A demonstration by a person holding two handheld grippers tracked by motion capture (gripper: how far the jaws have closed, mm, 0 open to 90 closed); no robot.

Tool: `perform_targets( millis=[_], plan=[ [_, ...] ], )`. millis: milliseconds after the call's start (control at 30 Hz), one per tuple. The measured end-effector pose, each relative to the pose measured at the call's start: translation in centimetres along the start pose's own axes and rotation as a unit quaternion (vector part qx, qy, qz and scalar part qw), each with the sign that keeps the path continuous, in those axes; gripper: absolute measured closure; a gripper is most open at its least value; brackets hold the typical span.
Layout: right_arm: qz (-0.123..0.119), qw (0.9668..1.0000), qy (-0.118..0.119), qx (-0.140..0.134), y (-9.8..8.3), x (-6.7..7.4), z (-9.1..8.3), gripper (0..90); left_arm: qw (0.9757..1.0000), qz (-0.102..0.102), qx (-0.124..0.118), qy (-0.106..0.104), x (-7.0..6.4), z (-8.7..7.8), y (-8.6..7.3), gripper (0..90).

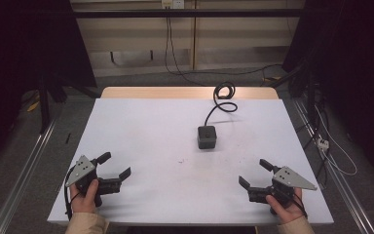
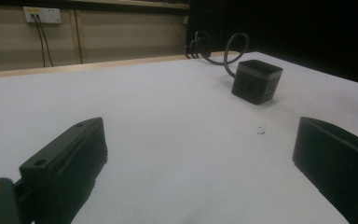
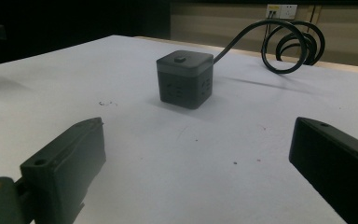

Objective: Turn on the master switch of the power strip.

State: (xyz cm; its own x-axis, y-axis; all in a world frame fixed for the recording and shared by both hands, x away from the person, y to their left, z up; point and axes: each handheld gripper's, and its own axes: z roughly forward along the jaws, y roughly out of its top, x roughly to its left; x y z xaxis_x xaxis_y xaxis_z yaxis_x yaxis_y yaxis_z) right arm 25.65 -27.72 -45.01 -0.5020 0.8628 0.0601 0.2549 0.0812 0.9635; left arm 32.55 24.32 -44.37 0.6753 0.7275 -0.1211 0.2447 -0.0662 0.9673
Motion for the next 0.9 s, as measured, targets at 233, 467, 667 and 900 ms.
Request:
perform_targets(
  millis=[233,467,667,900],
  plan=[
    [0.005,1.0000,-0.003,-0.002,0.1,-0.1,0.1,3.0,0.9999,0.007,-0.004,-0.008,-0.1,-0.1,0.0,2.5],
    [0.002,1.0000,0.002,0.001,0.1,0.0,0.6,3.2,0.9999,0.005,-0.011,-0.012,-0.1,-0.3,0.0,2.5],
    [0.004,1.0000,0.008,-0.001,0.3,0.2,1.0,3.2,0.9999,0.008,-0.008,-0.012,0.0,-0.4,-0.1,2.5],
    [0.009,0.9999,0.008,-0.003,0.5,0.0,1.6,3.3,0.9998,0.008,-0.010,-0.015,-0.2,-0.5,0.0,2.5]
  ],
)
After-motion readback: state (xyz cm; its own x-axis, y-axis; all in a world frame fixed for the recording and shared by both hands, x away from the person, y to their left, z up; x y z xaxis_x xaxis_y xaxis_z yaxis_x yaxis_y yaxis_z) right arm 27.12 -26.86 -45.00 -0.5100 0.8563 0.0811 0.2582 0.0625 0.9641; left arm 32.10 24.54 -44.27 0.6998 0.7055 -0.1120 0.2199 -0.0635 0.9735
